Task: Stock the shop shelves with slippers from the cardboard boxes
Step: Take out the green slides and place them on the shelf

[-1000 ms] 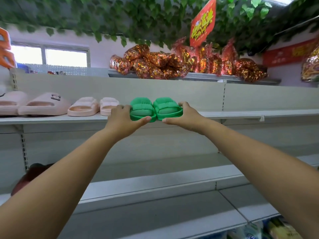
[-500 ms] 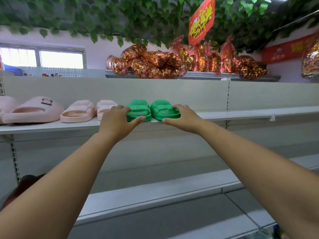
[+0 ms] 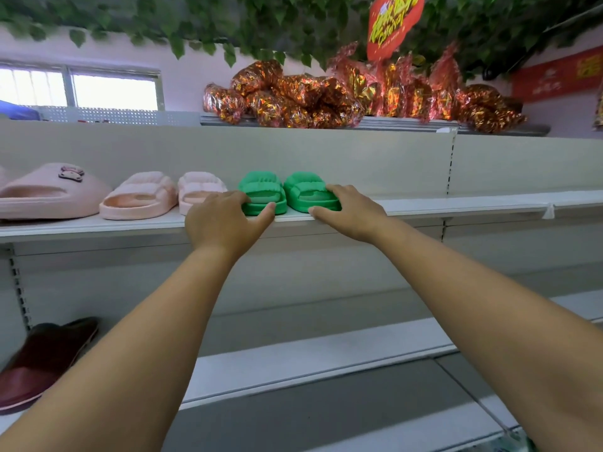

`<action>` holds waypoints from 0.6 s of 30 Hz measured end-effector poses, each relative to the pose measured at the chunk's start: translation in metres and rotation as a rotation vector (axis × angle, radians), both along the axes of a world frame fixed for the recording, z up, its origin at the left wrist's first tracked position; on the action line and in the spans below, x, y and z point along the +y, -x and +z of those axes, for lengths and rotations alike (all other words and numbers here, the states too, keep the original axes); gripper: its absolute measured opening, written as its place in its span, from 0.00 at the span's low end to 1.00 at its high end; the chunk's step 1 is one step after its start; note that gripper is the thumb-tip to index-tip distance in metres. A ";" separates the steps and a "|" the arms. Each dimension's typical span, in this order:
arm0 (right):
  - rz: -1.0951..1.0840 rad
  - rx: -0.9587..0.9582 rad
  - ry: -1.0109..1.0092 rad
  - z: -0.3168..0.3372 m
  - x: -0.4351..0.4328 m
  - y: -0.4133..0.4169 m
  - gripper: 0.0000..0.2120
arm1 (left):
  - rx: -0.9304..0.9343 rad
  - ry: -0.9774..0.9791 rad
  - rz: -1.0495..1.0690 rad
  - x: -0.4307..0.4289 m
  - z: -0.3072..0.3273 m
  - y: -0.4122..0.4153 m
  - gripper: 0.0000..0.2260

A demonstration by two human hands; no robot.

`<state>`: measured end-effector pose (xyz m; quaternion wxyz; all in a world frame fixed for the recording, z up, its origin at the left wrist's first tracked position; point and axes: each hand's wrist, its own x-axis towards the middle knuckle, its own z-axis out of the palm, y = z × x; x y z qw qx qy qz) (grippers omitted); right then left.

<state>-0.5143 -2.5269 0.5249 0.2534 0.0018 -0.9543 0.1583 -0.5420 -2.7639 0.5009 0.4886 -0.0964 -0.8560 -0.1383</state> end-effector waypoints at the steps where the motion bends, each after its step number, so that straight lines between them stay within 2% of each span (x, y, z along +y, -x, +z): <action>1: -0.002 -0.009 -0.004 0.002 -0.001 0.000 0.40 | -0.045 -0.016 -0.009 0.000 0.003 -0.001 0.27; 10: 0.055 -0.046 0.015 0.004 -0.003 -0.029 0.38 | -0.221 -0.004 -0.074 -0.007 0.011 -0.007 0.30; 16: 0.130 0.024 -0.111 -0.019 0.004 -0.067 0.41 | -0.076 0.008 -0.399 -0.029 -0.015 -0.028 0.27; 18: 0.168 0.054 -0.157 -0.033 0.004 -0.081 0.40 | -0.020 0.003 -0.441 -0.035 -0.031 -0.040 0.27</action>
